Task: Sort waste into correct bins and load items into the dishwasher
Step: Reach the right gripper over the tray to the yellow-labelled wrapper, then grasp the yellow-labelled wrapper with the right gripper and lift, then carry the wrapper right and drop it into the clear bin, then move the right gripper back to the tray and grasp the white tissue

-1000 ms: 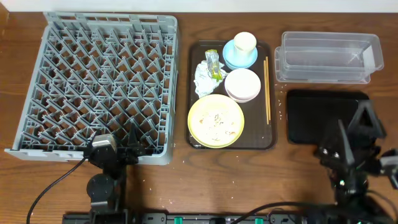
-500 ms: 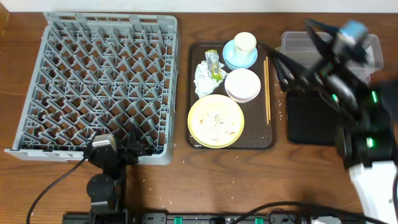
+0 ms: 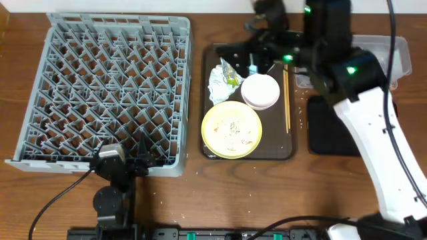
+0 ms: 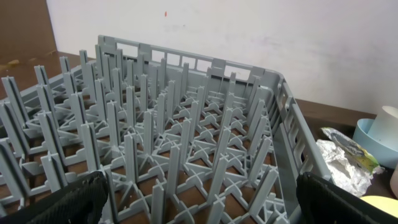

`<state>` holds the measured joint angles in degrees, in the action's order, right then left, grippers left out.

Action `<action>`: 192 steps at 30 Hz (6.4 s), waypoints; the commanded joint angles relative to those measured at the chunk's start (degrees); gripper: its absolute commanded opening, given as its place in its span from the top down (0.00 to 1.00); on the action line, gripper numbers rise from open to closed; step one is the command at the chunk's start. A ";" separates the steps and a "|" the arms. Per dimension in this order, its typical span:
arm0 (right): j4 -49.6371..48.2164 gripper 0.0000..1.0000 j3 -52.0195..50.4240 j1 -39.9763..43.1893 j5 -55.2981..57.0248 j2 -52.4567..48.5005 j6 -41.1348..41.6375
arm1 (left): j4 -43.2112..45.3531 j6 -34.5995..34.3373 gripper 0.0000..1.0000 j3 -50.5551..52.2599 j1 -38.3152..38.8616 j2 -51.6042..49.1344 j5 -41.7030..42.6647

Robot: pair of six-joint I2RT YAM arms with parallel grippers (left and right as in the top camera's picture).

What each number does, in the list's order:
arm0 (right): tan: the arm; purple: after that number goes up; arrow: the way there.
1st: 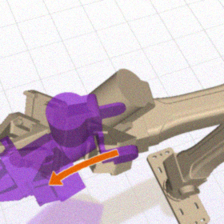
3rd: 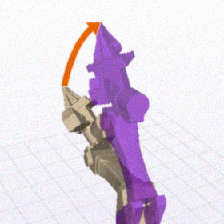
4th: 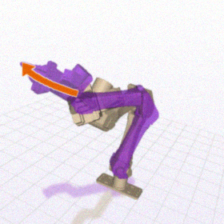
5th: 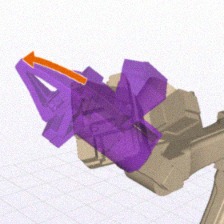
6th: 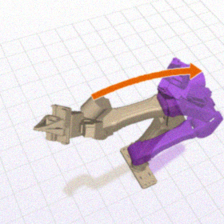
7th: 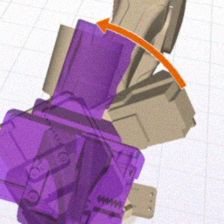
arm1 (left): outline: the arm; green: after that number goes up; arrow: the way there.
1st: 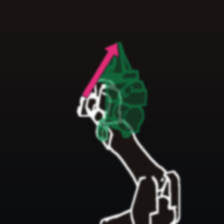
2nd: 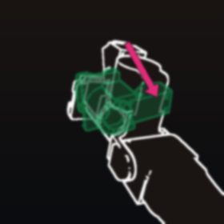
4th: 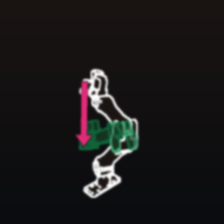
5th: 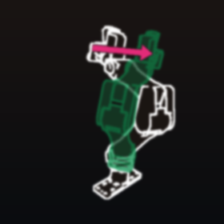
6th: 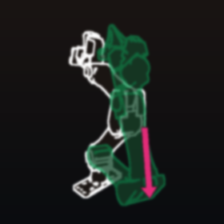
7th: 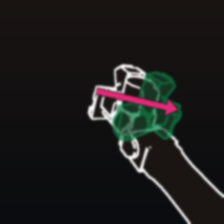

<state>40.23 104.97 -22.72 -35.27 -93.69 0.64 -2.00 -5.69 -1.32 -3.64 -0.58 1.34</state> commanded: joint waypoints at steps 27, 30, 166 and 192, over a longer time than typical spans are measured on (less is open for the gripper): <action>14.99 0.17 7.58 -3.37 30.27 -17.38 14.14 | -2.05 0.74 0.02 1.09 0.20 0.35 -0.50; 15.10 0.17 7.13 -3.82 31.34 -20.55 14.84 | -2.05 0.74 0.02 1.09 0.20 0.35 -0.50; 36.79 0.01 36.26 -1.03 24.81 -37.59 12.24 | -2.05 0.74 0.02 1.09 0.20 0.35 -0.50; -5.35 0.42 0.11 -11.54 44.04 -37.64 17.55 | -2.05 0.74 0.02 1.09 0.20 0.35 -0.50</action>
<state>36.58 108.20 -34.02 7.60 -132.00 17.80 -2.02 -5.69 -1.32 -3.64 -0.60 1.37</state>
